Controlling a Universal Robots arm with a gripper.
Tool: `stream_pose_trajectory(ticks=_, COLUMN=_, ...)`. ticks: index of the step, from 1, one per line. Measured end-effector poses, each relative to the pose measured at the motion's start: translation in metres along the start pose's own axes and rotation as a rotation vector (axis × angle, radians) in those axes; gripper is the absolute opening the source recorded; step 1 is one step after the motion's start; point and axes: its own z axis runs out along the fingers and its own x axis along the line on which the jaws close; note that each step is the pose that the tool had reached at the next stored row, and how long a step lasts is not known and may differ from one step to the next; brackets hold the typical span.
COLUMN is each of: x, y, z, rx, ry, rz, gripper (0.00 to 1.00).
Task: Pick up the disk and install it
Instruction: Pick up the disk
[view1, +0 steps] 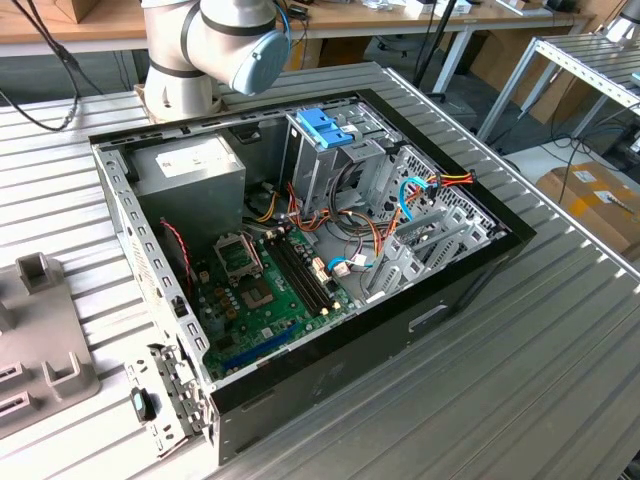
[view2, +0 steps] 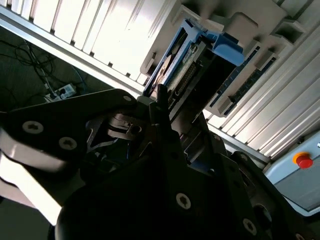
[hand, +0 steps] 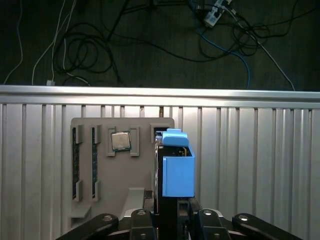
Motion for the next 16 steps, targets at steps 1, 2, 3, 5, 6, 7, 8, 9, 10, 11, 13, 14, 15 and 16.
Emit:
stream_pose_trajectory(ticks=1, x=0.0000, y=0.0000, z=-0.0018, rx=0.0000, ry=0.0000, rz=0.000, gripper=0.35)
stream_pose_trajectory(ticks=2, x=-0.0001, y=0.0001, z=-0.0041, rx=0.0001, ry=-0.0001, rz=0.000, gripper=0.35)
stream_pose_trajectory(ticks=3, x=-0.0001, y=0.0001, z=-0.0067, rx=0.0000, ry=0.0000, rz=0.000, gripper=0.35)
stream_pose_trajectory(ticks=5, x=-0.0001, y=0.0002, z=-0.0092, rx=0.0001, ry=0.0000, rz=0.000, gripper=0.35)
stream_pose_trajectory(ticks=6, x=-0.0002, y=0.0002, z=-0.0102, rx=0.0001, ry=0.0000, rz=0.000, gripper=0.35)
stream_pose_trajectory(ticks=7, x=-0.0002, y=0.0002, z=-0.0114, rx=0.0000, ry=0.0000, rz=0.000, gripper=0.35)
stream_pose_trajectory(ticks=8, x=-0.0002, y=0.0003, z=-0.0124, rx=0.0000, ry=0.0000, rz=0.000, gripper=0.35)
stream_pose_trajectory(ticks=9, x=-0.0002, y=0.0003, z=-0.0132, rx=0.0000, ry=0.0000, rz=0.000, gripper=0.35)
stream_pose_trajectory(ticks=10, x=-0.0002, y=0.0003, z=-0.0142, rx=0.0000, ry=0.0000, rz=0.000, gripper=0.35)
stream_pose_trajectory(ticks=11, x=-0.0003, y=0.0003, z=-0.0152, rx=0.0000, ry=0.0000, rz=0.000, gripper=0.35)
stream_pose_trajectory(ticks=13, x=-0.0003, y=0.0004, z=-0.0174, rx=0.0000, ry=0.0000, rz=0.000, gripper=0.35)
stream_pose_trajectory(ticks=14, x=-0.0003, y=0.0004, z=-0.0182, rx=0.0000, ry=0.0000, rz=0.000, gripper=0.35)
stream_pose_trajectory(ticks=15, x=-0.0003, y=0.0004, z=-0.0197, rx=0.0000, ry=0.0000, rz=0.000, gripper=0.35)
stream_pose_trajectory(ticks=16, x=-0.0003, y=0.0004, z=-0.0205, rx=0.0000, ry=0.0000, rz=0.000, gripper=0.35)
